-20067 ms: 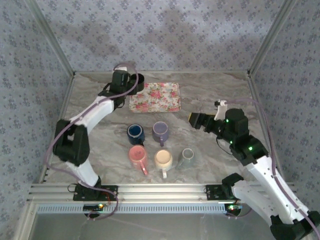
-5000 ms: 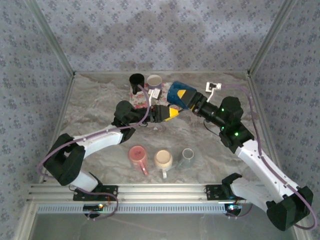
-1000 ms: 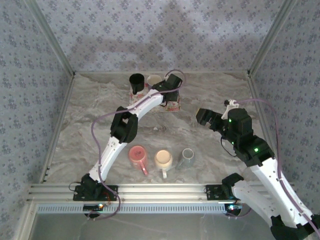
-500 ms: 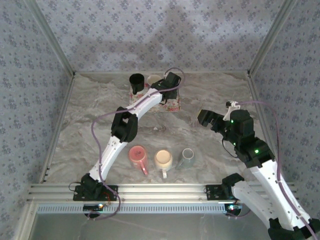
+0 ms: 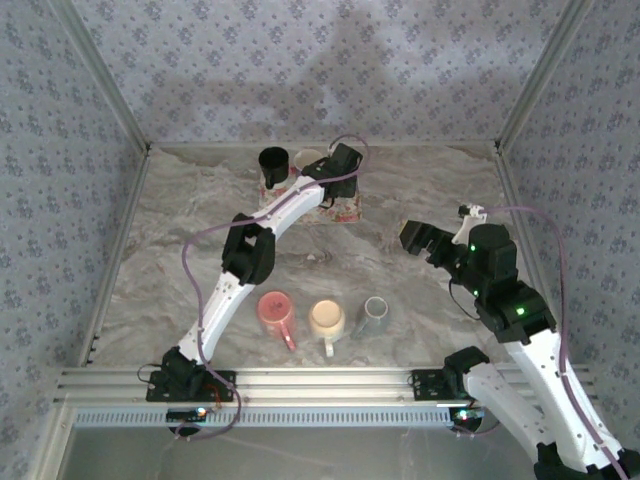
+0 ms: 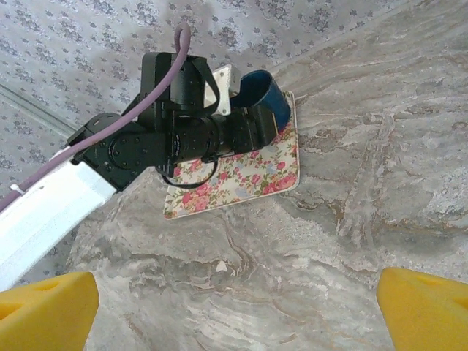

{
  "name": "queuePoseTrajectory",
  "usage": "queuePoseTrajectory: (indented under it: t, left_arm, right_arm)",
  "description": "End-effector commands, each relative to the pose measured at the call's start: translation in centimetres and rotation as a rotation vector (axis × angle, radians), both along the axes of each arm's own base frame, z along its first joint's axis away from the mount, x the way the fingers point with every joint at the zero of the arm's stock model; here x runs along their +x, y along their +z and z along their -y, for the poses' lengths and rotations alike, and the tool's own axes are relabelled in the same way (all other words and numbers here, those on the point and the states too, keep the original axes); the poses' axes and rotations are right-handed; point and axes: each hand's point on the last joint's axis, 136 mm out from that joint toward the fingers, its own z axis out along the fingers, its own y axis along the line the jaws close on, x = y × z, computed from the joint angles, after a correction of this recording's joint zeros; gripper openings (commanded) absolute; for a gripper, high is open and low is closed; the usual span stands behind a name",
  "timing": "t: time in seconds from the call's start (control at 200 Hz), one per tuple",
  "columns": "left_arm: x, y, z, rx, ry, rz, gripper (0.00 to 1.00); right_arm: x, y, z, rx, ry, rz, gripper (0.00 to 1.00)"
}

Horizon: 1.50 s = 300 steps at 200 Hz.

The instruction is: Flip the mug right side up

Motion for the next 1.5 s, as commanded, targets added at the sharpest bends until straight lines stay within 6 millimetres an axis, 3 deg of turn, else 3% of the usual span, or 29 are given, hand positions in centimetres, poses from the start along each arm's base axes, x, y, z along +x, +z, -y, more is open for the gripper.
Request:
queuePoseTrajectory:
  t: [0.0,0.19,0.28,0.3,0.49,0.585,0.69,0.795,0.854,1.014,1.104,1.204,1.299,1.494]
  left_arm:
    - [-1.5,8.5,0.3,-0.057,-0.017,0.113,0.56]
    - [-4.7,13.2,-2.1,-0.063,0.028,0.162,0.62]
    - [-6.6,15.5,-3.3,-0.110,0.023,0.186,0.63]
    - [-7.2,15.4,-3.4,-0.114,0.016,0.176,0.63]
    - [-13.2,20.7,-4.8,-0.233,-0.099,0.212,0.63]
    - [-16.0,22.5,-8.2,-0.198,-0.093,0.244,0.63]
    - [-19.1,23.8,-13.6,-0.112,-0.052,0.269,0.68]
    - [-22.3,24.3,-18.6,-0.070,-0.019,0.299,0.68]
    - [-23.7,24.8,-21.4,-0.078,0.034,0.326,0.68]
    - [-26.7,26.0,-31.3,-0.005,0.351,0.454,0.71]
    - [-28.5,26.2,-34.5,0.031,0.448,0.540,0.72]
    - [-29.8,25.8,-35.2,0.000,0.449,0.573,0.72]
    - [-30.5,25.0,-35.3,-0.037,0.434,0.603,0.72]
    - [-30.4,24.6,-35.1,-0.051,0.421,0.619,0.71]
  right_arm:
    - [-0.7,1.2,0.3,-0.015,0.010,0.026,1.00]
    - [-1.3,2.3,0.6,-0.005,0.010,0.059,1.00]
    - [-1.8,1.8,0.8,-0.006,0.006,0.038,1.00]
    - [-1.9,1.8,0.9,-0.005,0.005,0.036,1.00]
    - [-1.8,1.6,-0.1,0.001,0.051,0.013,1.00]
    - [-1.6,1.1,-1.2,0.005,0.100,-0.019,1.00]
    - [-1.2,1.0,-2.6,-0.030,0.155,-0.037,1.00]
    - [-0.7,0.3,-5.9,-0.115,0.263,-0.082,0.98]
    - [-0.8,-0.4,-9.0,-0.212,0.359,-0.102,0.98]
    - [-1.1,-2.8,-17.8,-0.420,0.596,-0.156,0.99]
    - [-1.5,-5.3,-21.8,-0.576,0.700,-0.211,1.00]
    - [-2.1,-7.3,-25.1,-0.741,0.764,-0.240,1.00]
    - [-2.7,-8.4,-27.7,-0.784,0.809,-0.273,1.00]
    - [-4.8,-11.3,-30.7,-0.821,0.858,-0.374,1.00]
